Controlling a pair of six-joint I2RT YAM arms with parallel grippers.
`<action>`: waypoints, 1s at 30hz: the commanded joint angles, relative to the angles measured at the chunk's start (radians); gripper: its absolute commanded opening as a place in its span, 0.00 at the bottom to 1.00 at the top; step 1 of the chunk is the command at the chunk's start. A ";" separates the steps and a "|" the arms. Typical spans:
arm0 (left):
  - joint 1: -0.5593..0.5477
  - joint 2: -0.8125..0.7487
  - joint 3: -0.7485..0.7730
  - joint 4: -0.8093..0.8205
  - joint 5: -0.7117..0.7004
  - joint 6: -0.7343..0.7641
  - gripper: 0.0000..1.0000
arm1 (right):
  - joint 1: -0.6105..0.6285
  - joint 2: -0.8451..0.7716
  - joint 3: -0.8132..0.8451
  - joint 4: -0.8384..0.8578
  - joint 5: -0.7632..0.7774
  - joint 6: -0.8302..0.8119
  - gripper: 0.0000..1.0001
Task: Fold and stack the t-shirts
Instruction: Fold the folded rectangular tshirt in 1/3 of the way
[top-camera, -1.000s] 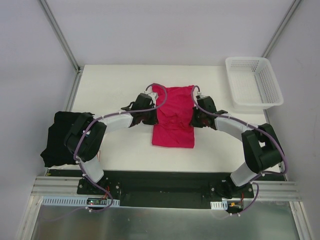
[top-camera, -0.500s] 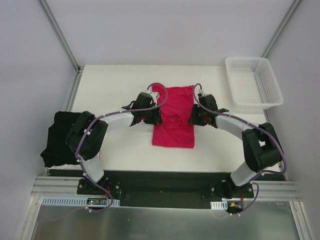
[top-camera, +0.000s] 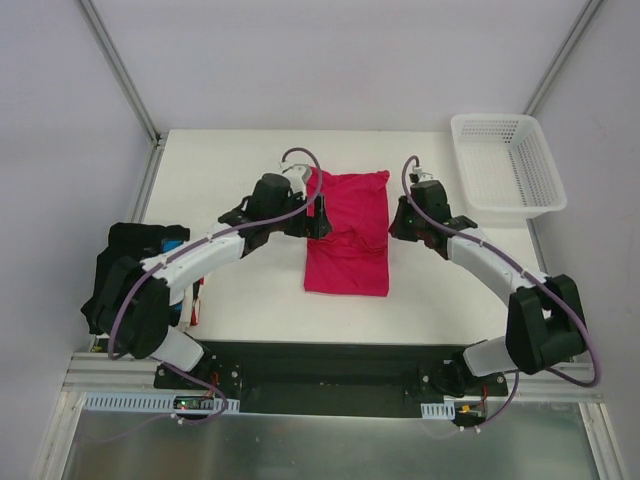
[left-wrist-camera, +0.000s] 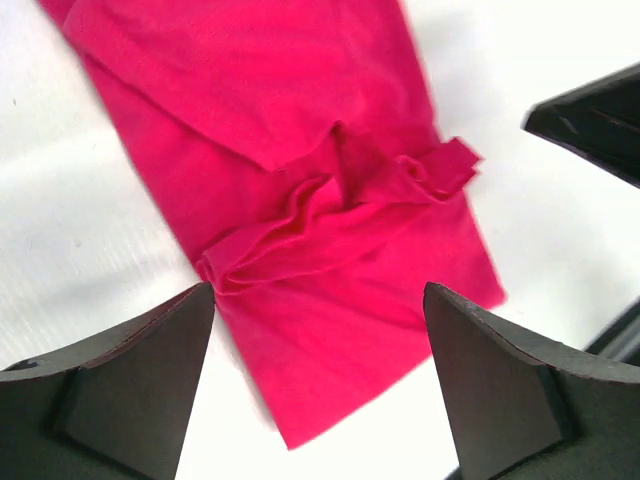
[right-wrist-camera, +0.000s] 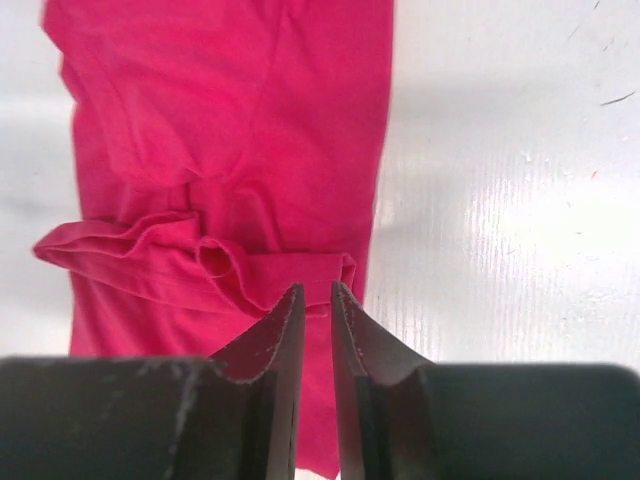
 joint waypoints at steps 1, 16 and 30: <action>-0.039 -0.159 -0.024 -0.063 -0.041 0.031 0.85 | -0.005 -0.096 0.024 -0.048 0.028 -0.020 0.18; -0.254 -0.027 -0.106 0.078 -0.044 -0.024 0.89 | 0.209 0.010 -0.068 0.117 -0.081 0.107 0.02; -0.260 0.141 -0.073 0.121 0.012 -0.040 0.89 | 0.212 0.220 0.033 0.150 -0.150 0.133 0.01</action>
